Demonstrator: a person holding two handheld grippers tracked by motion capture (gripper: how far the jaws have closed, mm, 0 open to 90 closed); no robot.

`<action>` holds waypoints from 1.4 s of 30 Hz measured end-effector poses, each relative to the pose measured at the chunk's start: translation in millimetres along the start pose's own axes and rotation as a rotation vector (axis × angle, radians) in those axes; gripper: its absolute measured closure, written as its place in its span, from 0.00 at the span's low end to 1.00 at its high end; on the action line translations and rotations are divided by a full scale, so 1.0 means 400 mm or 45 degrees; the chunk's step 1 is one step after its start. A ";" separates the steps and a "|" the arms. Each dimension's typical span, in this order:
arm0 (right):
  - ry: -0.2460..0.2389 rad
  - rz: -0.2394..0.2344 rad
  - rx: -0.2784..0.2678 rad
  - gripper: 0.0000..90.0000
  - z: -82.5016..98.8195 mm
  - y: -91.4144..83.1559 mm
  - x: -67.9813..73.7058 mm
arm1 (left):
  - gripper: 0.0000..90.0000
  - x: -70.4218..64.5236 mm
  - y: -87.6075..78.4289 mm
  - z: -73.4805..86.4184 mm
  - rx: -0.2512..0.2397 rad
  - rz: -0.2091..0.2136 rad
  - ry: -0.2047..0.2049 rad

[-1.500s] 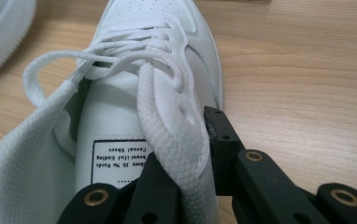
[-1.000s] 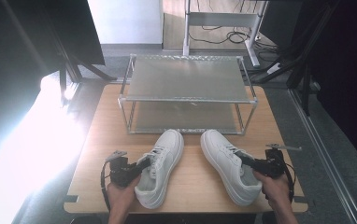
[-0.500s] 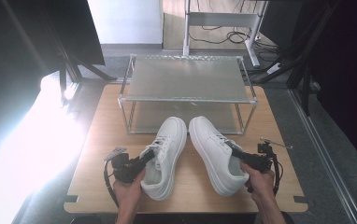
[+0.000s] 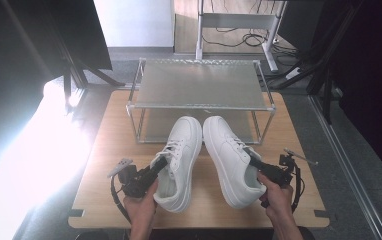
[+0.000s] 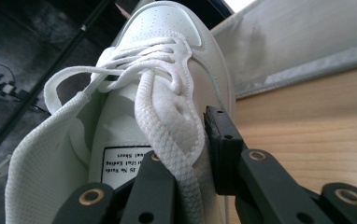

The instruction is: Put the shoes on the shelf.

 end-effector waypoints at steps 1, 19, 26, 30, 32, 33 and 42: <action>0.009 -0.012 -0.009 0.90 -0.004 -0.001 0.007 | 0.92 -0.002 -0.001 -0.003 -0.004 0.008 -0.009; 0.049 -0.103 -0.123 0.91 -0.097 0.010 0.121 | 0.92 -0.077 0.008 -0.119 -0.142 0.066 -0.029; 0.032 -0.114 -0.159 0.91 -0.145 0.025 0.161 | 0.92 -0.103 0.031 -0.171 -0.182 0.082 -0.049; 0.044 -0.117 -0.171 0.91 -0.172 0.034 0.172 | 0.92 -0.110 0.048 -0.202 -0.190 0.083 -0.046; 0.045 -0.116 -0.177 0.91 -0.178 0.036 0.173 | 0.92 -0.112 0.053 -0.208 -0.190 0.080 -0.047; 0.043 -0.106 -0.185 0.91 -0.194 0.043 0.174 | 0.92 -0.114 0.066 -0.222 -0.188 0.075 -0.044; 0.039 -0.058 -0.201 0.90 -0.244 0.067 0.170 | 0.92 -0.104 0.108 -0.268 -0.198 0.054 -0.078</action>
Point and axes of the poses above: each handheld gripper's, and its own axes: y roughly forward along the jaws, z roughly out of its underside, x roughly to its left, the point moved 10 cm from there along y, roughly forward along the jaws
